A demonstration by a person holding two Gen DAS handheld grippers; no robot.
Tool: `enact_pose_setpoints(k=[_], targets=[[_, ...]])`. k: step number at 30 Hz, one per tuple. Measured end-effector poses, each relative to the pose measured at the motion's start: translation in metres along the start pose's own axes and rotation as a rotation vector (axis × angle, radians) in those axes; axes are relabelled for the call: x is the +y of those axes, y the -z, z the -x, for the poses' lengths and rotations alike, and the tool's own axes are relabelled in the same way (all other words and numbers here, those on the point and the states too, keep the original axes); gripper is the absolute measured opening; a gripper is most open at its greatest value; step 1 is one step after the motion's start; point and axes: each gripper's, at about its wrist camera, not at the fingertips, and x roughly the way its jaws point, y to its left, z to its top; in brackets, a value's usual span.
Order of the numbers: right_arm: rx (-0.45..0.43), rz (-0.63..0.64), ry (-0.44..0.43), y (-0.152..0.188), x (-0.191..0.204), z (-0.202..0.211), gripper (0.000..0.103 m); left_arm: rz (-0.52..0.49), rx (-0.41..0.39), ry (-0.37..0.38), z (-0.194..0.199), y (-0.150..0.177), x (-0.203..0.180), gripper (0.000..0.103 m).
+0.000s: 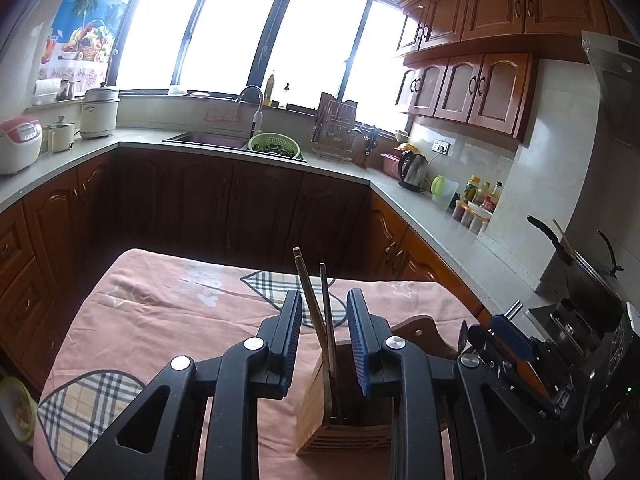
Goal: Organize utensils
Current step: 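Open both grippers to drop the chopstick and spoon into the holder, then withdraw both tools back toward the wooden chopsticks on the cloth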
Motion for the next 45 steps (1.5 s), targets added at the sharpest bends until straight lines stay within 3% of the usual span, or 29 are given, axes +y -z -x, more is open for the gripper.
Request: enact_pose_setpoints(k=[8,10,13,15,20,31,45], targets=[[-0.033,-0.023,0.019,-0.011,-0.004,0.017,0.046,0.017,-0.032,-0.004,0.03,0.008,0.007,0.051],[-0.037,-0.032,0.023,-0.013,-0.005,0.023,0.051,0.03,-0.031,-0.016,0.038,0.011,0.011,0.064],[-0.038,-0.049,0.031,-0.013,-0.008,0.036,0.066,0.053,-0.023,-0.045,0.054,0.02,0.018,0.081],[-0.044,-0.064,0.031,-0.011,-0.01,0.047,0.081,0.057,-0.017,-0.054,0.066,0.027,0.02,0.082],[-0.036,-0.099,0.037,0.001,-0.012,0.078,0.1,0.039,0.009,-0.089,0.099,0.05,0.016,0.092],[0.133,-0.238,-0.064,0.048,-0.011,0.126,0.101,-0.011,0.09,-0.1,0.171,0.101,0.001,0.094],[0.264,-0.379,-0.06,0.102,-0.009,0.182,0.101,0.034,0.183,-0.13,0.227,0.131,-0.001,0.094]])
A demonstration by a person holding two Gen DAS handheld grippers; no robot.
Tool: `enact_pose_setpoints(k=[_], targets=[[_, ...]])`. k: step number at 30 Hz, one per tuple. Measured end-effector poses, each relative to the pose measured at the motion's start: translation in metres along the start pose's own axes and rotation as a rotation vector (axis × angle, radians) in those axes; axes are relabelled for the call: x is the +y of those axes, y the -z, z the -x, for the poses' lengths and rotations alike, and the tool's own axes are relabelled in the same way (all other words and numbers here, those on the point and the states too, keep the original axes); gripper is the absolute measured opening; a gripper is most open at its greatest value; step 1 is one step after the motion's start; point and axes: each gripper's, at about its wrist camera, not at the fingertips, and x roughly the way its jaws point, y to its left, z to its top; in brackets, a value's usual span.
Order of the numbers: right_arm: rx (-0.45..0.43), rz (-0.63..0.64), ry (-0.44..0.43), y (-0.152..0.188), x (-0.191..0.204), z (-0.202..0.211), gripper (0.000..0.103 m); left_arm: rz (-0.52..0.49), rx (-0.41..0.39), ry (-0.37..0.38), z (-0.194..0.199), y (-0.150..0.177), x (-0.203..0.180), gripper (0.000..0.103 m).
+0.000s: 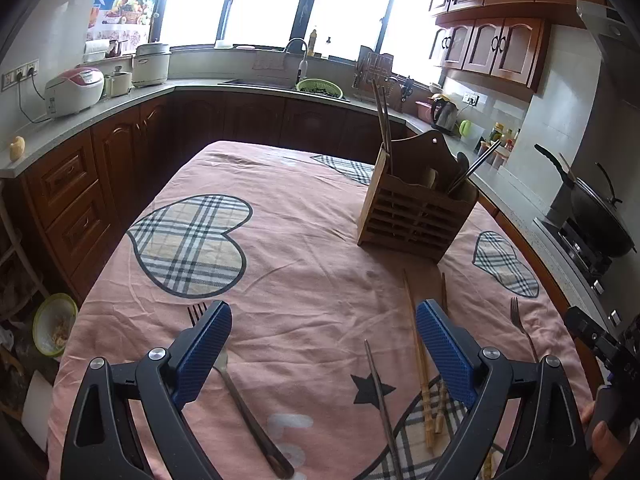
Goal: Organize utensils
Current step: 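Withdraw both tools back toward the wooden chopsticks on the cloth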
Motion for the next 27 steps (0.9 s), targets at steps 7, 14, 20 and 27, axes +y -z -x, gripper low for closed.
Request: enact_pose_setpoints(k=[7,14,20,27], targets=[[0.026,0.003,0.011,0.029,-0.002,0.013,0.101,0.012,0.026,-0.013,0.013,0.02,0.01,0.094],[0.056,0.015,0.007,0.046,0.001,0.014,0.101,0.021,0.065,-0.019,0.012,0.034,0.013,0.094],[0.078,0.033,0.009,0.054,0.005,0.01,0.101,0.028,0.09,-0.019,0.007,0.036,0.013,0.094],[0.092,0.038,0.008,0.056,0.006,0.005,0.101,0.017,0.121,-0.031,-0.003,0.036,0.007,0.094]])
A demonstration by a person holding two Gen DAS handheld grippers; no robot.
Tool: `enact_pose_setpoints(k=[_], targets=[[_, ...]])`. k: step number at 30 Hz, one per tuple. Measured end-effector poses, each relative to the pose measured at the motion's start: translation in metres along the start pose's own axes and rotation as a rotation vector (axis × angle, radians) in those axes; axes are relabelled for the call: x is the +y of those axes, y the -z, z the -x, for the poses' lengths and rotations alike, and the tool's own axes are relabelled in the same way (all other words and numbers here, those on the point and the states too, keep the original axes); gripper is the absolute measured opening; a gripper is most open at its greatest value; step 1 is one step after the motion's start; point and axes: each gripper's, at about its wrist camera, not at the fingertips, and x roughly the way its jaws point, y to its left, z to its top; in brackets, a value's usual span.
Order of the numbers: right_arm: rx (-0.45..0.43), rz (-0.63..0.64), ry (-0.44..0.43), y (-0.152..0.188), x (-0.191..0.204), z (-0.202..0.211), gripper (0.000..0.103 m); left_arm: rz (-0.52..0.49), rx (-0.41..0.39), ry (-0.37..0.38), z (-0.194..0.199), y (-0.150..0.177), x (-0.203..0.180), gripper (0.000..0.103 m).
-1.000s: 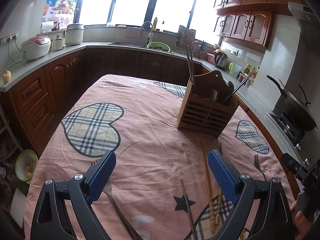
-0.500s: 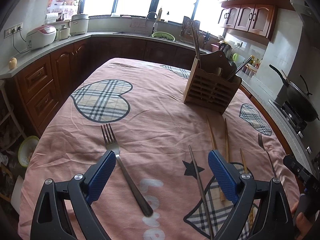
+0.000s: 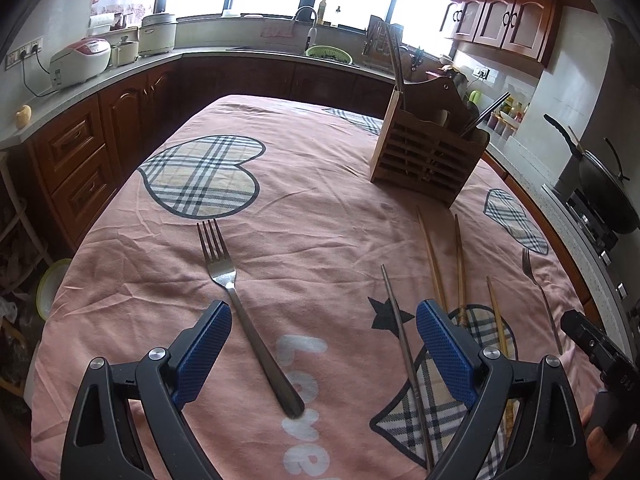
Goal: Organize utensils
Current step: 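Withdraw both tools back toward the wooden chopsticks on the cloth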
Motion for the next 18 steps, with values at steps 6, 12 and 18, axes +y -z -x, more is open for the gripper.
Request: enact_pose_setpoints(k=[6,12,18], targets=[[0.033,-0.008,0.012,0.001,-0.002,-0.011,0.101,-0.014,0.053,-0.015,-0.017,-0.002,-0.008,0.093],[0.059,-0.008,0.026,-0.002,-0.005,-0.024,0.101,-0.02,0.092,-0.013,-0.035,-0.008,-0.014,0.093],[0.091,-0.014,0.041,-0.008,-0.008,-0.04,0.088,-0.025,0.118,-0.007,-0.053,-0.016,-0.019,0.084]])
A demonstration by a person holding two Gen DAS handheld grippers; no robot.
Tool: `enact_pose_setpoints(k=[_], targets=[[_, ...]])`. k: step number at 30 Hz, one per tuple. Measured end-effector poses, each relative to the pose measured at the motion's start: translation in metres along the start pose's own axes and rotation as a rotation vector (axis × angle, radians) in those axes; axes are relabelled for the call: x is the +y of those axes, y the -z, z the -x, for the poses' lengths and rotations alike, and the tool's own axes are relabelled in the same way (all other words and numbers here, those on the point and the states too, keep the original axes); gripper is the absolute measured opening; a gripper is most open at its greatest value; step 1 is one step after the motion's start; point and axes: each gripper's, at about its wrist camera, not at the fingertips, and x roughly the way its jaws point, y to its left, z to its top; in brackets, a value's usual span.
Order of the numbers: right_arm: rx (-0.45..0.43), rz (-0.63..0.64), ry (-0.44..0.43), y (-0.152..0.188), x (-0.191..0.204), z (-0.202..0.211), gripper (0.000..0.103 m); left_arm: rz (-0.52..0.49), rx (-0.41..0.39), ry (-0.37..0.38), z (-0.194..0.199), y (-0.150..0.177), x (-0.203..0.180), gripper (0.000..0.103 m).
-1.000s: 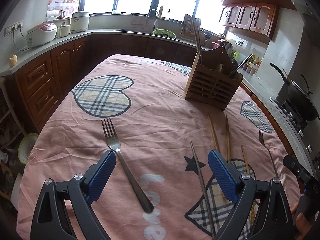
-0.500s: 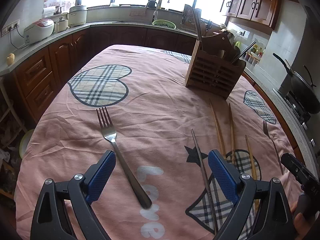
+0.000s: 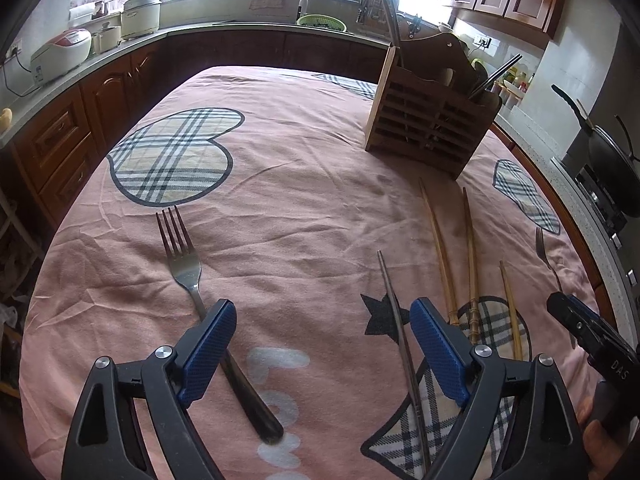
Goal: Organize utensils
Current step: 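Withdraw both tools back toward the wooden chopsticks on the cloth, then close left gripper on a wooden chopstick while right gripper grasps another wooden chopstick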
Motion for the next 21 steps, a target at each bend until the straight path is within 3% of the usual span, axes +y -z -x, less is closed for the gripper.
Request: enact_pose_setpoints(k=[5,13,21], targets=[[0.053,0.0,0.003,-0.006,-0.001,-0.02,0.068,-0.019,0.024,0.01,-0.015,-0.009,-0.007,0.076],[0.079,0.008,-0.009,-0.022,0.001,-0.038,0.062,-0.036,0.047,0.035,-0.039,-0.032,-0.023,0.072],[0.092,-0.022,-0.024,-0.061,-0.007,-0.07,0.05,-0.063,0.075,0.072,-0.078,-0.072,-0.045,0.069]])
